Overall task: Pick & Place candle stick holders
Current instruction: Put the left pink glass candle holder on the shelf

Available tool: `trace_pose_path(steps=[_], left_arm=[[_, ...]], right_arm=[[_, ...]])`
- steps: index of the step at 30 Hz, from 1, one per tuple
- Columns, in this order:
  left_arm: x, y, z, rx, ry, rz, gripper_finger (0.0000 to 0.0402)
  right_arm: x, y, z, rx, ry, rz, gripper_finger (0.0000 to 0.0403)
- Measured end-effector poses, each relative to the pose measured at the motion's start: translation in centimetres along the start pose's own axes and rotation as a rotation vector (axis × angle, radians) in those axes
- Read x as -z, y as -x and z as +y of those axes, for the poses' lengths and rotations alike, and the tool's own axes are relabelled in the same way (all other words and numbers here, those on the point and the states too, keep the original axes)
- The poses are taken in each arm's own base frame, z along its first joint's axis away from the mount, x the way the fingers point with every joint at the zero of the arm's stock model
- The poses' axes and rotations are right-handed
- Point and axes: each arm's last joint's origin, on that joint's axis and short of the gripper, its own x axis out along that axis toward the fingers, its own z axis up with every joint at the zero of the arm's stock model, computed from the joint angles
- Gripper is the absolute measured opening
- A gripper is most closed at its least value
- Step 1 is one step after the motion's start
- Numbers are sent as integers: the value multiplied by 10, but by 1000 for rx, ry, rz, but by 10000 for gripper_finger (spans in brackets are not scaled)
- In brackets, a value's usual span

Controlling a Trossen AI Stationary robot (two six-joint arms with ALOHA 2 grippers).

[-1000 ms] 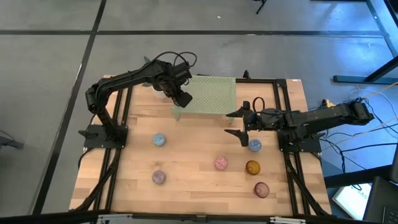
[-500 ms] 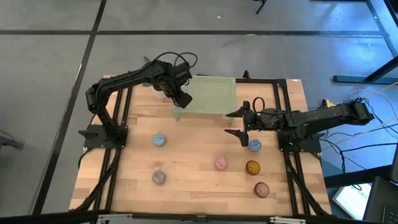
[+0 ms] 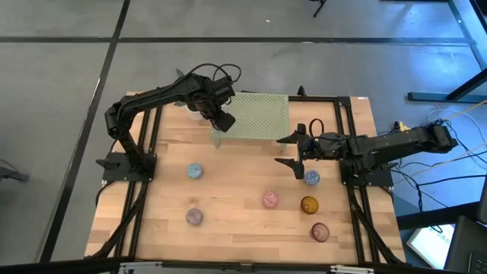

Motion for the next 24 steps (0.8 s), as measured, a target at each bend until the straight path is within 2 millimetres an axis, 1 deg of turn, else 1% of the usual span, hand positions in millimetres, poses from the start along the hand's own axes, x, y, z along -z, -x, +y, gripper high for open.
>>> trace_pose_path(steps=[5,9,24], left_arm=[[0,0,0,-1,16,-1,78],[0,0,0,-1,16,-1,89],[0,0,1,-4,-10,-2,93]], right_arm=[[0,0,0,0,0,0,337],[0,0,0,0,0,0,337],[0,0,0,0,0,0,337]])
